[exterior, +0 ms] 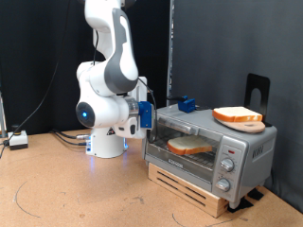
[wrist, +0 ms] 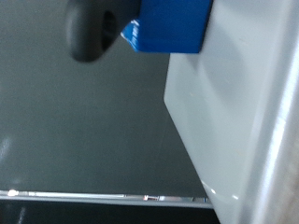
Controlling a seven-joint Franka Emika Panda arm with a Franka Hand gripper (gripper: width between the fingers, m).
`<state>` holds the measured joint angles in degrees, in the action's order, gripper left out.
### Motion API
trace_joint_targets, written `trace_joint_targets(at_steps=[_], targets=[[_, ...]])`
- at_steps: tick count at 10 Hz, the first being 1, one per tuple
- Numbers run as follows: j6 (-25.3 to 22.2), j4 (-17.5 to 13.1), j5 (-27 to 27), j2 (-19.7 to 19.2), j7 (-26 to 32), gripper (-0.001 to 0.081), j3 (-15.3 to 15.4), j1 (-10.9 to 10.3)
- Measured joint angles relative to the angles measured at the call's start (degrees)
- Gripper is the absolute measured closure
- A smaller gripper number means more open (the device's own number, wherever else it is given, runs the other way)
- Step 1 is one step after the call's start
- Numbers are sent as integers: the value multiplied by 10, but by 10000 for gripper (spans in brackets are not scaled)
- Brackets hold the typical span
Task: Make a piece of toast with the oven
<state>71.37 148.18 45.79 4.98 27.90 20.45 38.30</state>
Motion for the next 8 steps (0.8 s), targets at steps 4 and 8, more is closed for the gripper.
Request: trace_joint_targets(at_steps=[4,8], targets=[[69,20,18,48,-36,-3,-3,12],[104,-9,-30,24,-56,-3,-30,50]])
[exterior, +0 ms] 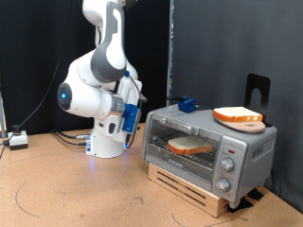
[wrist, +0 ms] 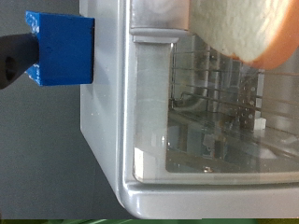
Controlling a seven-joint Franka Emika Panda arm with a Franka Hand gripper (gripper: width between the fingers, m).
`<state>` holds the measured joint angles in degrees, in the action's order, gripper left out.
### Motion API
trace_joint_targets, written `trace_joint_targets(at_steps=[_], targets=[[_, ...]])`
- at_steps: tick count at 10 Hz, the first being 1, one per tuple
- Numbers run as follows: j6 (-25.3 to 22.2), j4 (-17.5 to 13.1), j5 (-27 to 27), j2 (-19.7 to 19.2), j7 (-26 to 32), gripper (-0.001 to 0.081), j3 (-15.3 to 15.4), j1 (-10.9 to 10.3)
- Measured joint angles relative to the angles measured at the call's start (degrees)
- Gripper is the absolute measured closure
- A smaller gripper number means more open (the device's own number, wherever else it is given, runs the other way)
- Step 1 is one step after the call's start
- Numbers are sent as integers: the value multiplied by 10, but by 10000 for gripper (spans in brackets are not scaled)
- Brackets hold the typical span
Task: Make a piece of toast with the oven
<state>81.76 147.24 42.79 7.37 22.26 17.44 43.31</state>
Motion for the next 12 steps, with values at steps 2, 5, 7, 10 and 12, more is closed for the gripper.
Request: trace_joint_targets(at_steps=[2,5,7,10,12], targets=[[-17,-5,-14,-4,-2,-3,0,0],[-1,-58,-14,-58,-7,-3,-9,5],[39,-87,-5,-91,-8,-3,-11,6],[131,-111,40,-131,-18,-3,-10,4],[108,-115,36,-135,-18,-3,-9,4]])
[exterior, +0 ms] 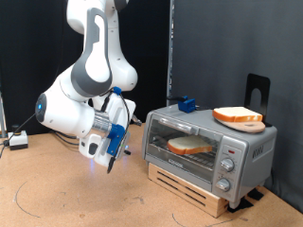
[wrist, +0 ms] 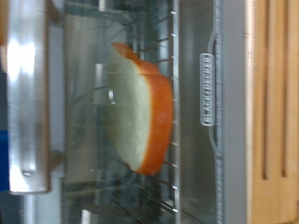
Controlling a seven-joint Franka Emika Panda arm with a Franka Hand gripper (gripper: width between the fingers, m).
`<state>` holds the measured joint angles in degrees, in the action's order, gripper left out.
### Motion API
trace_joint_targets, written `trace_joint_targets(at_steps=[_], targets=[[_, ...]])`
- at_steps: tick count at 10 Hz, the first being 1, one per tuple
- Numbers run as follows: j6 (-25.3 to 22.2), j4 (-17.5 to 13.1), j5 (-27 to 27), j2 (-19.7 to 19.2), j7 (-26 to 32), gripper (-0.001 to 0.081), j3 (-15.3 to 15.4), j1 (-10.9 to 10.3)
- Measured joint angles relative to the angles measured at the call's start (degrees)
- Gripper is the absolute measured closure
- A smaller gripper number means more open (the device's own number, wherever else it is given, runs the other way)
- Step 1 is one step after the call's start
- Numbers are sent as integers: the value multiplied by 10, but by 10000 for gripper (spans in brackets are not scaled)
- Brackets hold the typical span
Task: Make a piece of toast with the oven
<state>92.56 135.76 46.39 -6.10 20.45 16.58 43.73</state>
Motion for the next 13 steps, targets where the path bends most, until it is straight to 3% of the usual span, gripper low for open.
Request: trace_joint_targets(at_steps=[3,4,5,7,9,10,11,13], targets=[[6,-37,67,-43,-17,-3,17,-7],[6,-56,69,-60,-27,-3,23,-10],[35,-71,76,-74,-28,-3,29,-17],[52,-76,78,-80,-28,-3,32,-24],[-48,-96,22,-96,-13,-3,30,-15],[-61,-119,-14,-118,-2,-3,32,-18],[-59,-145,-43,-144,7,-3,37,-26],[-6,-174,-40,-178,6,-3,41,-46]])
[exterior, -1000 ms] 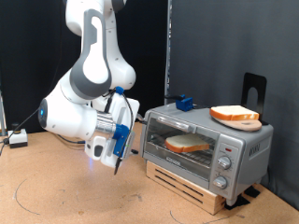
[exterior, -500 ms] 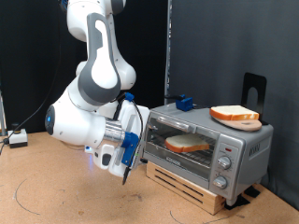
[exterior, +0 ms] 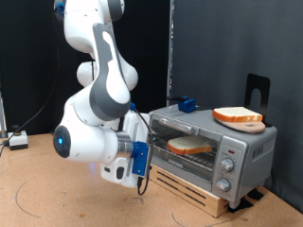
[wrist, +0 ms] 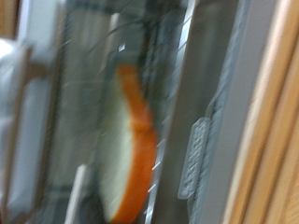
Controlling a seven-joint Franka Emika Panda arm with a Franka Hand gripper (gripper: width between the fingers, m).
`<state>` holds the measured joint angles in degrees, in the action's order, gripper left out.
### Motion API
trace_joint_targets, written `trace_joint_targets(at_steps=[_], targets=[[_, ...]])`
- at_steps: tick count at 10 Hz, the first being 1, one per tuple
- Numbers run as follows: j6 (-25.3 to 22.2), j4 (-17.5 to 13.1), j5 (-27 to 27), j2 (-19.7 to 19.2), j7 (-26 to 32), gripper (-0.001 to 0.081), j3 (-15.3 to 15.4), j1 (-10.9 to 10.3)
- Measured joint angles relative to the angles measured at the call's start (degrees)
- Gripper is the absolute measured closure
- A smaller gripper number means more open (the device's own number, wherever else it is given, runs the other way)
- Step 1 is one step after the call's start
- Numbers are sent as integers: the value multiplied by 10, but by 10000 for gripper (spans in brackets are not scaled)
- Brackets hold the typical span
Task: Make a piece of toast with the oven
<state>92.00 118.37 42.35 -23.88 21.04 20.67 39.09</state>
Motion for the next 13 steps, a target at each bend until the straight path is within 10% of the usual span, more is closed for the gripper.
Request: trace_joint_targets(at_steps=[2,13], targets=[[60,-10,43,-18,-3,-3,3,-12],[55,-127,105,-142,-118,-3,16,-54]])
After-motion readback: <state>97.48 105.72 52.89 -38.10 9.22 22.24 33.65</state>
